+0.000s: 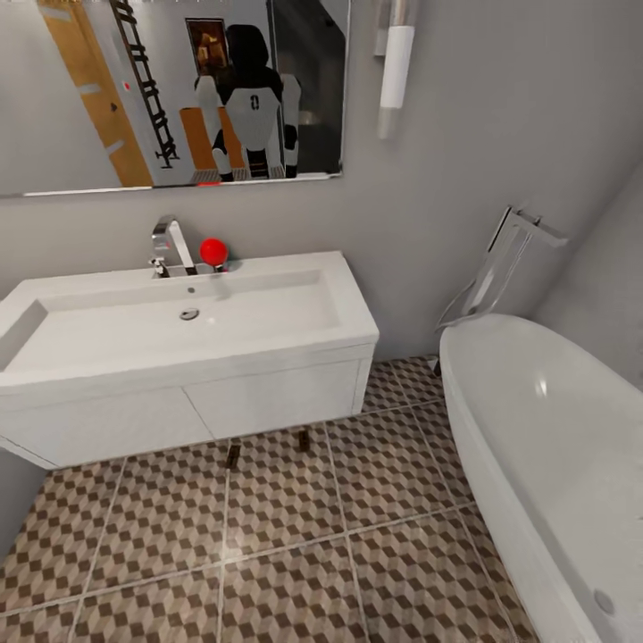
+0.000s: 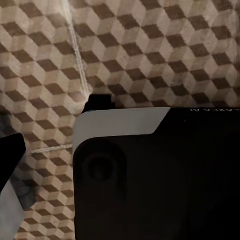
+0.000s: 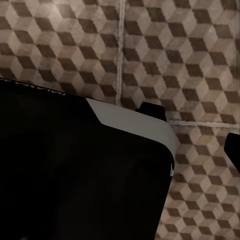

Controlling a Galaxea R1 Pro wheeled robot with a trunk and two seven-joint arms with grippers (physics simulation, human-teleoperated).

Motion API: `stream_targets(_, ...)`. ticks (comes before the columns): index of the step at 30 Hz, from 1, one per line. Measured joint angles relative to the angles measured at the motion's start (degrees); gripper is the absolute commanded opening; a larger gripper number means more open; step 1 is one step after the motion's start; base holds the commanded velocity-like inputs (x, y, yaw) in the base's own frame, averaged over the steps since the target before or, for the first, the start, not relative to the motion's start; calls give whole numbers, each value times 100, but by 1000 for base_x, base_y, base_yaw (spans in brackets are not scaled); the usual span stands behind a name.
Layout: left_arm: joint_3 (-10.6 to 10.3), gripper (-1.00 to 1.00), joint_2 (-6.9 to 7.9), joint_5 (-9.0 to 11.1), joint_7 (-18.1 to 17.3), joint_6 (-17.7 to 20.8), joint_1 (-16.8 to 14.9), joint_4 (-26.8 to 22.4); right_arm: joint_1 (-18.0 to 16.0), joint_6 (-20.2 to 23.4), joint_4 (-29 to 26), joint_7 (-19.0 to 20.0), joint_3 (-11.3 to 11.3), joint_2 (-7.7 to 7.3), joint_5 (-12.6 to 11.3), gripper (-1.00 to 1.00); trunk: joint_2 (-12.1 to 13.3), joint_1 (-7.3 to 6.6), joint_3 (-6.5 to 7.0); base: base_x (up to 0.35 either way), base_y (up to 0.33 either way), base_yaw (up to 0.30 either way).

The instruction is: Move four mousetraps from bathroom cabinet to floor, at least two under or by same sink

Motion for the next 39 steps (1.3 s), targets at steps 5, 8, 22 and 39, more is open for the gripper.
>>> stream_targets(5,0,100,0,2,0,0,0,-1,2,0,1,0,0,-19,-8,100,0,0,39,0,0,-198)
stream_targets(8,0,100,0,0,-3,0,0,-1,2,0,0,0,-1,-58,-10,100,0,0,62,0,0,-201)
stream_targets(22,0,100,0,-2,0,0,0,-1,2,0,0,0,0,-85,-4,100,0,0,170,0,0,-204)
stream_targets(39,0,100,0,-2,-5,0,0,-1,2,-1,-7,0,0,-74,-2,100,0,0,299,0,0,-206)
